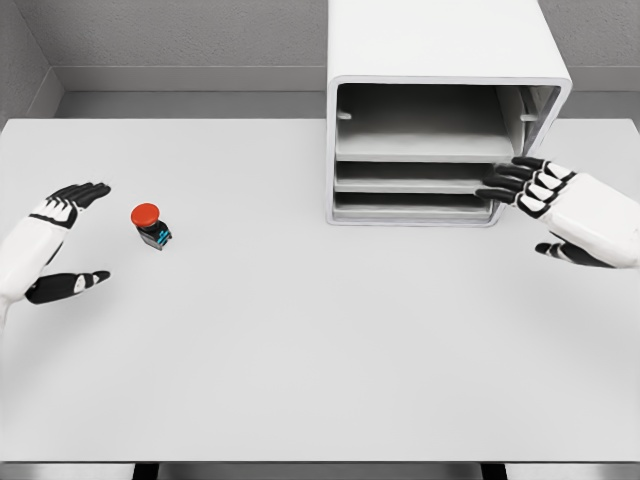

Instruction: Slide open multi-storey tabletop storage cabinets and put open load switch and slide close multi-storey tabletop storage cabinets

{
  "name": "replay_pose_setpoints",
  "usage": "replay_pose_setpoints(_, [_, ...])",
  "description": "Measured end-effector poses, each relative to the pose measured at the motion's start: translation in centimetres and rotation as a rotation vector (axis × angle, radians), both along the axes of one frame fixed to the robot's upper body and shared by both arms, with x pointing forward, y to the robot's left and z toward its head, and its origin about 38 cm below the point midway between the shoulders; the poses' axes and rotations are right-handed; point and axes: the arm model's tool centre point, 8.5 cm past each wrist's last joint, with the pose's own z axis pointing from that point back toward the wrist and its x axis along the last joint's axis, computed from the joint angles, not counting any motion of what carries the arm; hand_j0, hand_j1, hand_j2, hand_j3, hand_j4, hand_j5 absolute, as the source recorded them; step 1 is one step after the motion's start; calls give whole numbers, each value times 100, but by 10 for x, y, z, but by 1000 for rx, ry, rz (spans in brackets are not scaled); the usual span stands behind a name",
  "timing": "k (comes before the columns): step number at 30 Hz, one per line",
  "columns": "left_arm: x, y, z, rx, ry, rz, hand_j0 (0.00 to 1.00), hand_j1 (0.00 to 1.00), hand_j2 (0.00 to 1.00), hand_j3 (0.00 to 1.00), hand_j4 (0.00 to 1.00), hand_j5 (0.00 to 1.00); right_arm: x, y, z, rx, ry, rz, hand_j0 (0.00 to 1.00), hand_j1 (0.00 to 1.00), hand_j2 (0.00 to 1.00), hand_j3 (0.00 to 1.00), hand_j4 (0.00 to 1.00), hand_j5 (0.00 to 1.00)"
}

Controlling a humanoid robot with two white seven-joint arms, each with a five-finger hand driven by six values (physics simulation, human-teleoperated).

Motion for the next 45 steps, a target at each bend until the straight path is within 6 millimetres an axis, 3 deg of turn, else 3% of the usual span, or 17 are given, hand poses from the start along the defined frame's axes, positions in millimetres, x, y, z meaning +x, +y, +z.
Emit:
replay_pose_setpoints(5, [-2,22,-27,-17,74,75,100,100,100,100,100,100,0,1,1,-6,-3,4,100,100,100,100,100,100])
replay_pose_setpoints(7, [-2,23,-30,-24,81,84,100,100,100,100,100,100,8,2,20,-1,-58,7,100,100,100,100,100,100])
replay_pose_setpoints(10, [3,17,-31,-15,96,65,100,100,100,100,100,100,7,2,17,20,-41,7,100,100,100,100,100,100])
replay_pose_setpoints(15, [33,-8,-9,-7,73,-20,100,100,100,100,100,100,8,5,17,45,-40,10,100,100,100,100,100,100])
replay_pose_setpoints(20, [64,-34,13,63,156,-174,100,100,100,100,100,100,11,17,11,69,-27,21,87,87,87,87,87,87])
replay_pose_setpoints(23, [70,-38,12,63,191,-205,100,100,100,100,100,100,14,29,5,74,-2,38,81,81,81,81,81,81])
replay_pose_setpoints(30, [98,-40,50,36,114,-213,100,100,100,100,100,100,20,51,-3,99,33,70,78,78,78,78,78,78])
replay_pose_setpoints(36, [100,-37,38,8,144,-204,100,100,100,100,100,100,25,65,3,131,55,115,80,80,80,80,80,80])
replay_pose_setpoints(42, [100,-33,32,12,164,-198,100,100,100,100,100,100,30,67,22,145,88,169,80,80,80,80,80,80])
replay_pose_setpoints(45, [99,-36,23,19,191,-209,100,100,100,100,100,100,28,70,17,154,128,188,80,80,80,80,80,80])
